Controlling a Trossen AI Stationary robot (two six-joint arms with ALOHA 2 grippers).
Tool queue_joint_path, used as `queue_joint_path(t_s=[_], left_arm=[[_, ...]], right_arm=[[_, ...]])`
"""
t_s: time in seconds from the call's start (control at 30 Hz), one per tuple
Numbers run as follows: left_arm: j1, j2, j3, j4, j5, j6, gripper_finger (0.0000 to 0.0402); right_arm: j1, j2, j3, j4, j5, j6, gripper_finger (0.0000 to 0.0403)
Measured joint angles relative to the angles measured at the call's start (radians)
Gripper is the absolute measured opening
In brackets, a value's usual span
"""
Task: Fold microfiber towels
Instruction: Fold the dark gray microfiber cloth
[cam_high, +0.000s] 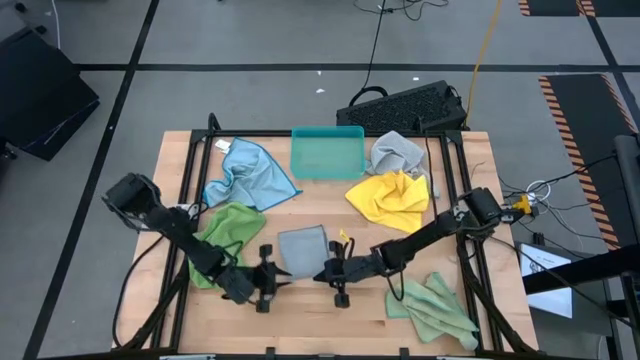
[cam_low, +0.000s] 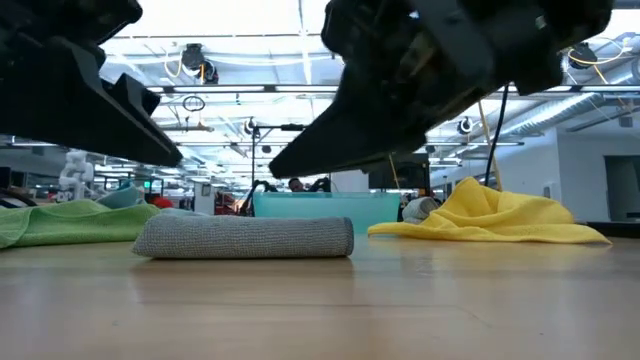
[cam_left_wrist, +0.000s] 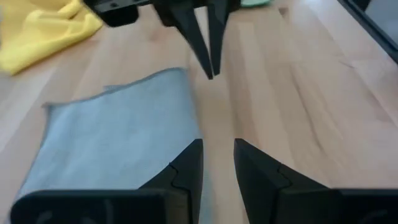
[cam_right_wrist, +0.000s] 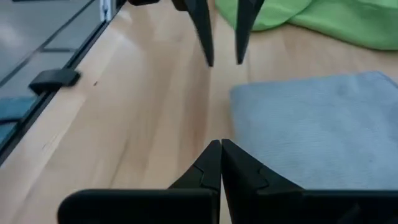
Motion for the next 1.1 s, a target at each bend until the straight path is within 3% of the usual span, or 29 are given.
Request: queue_joint_path(t_s=[0.2,0.3,0.6,1.1], left_arm=[[0.008,0.064,0.095,-0.080,0.032,-0.001,0.0093],[0.017,0.050,0.097,-0.118,0.083,-0.002,0.0093],[0.017,0.015,0.097,-0.193,0.082,0.095,0.0093],[0.008,0.015,0.097,-0.226,0.131,-0.005,0.0093]], right_arm=[[0.025,-0.016,0.000,-0.034,0.014,-0.022,0.0004],[0.025,-0.016,0.000,-0.039,0.027,-0.035,0.0004],[0.020,-0.015,0.000,-0.056,0.030,-0.036,0.0004],[0.024,-0.015,0.000,-0.086,0.029,-0.080,0.0007]])
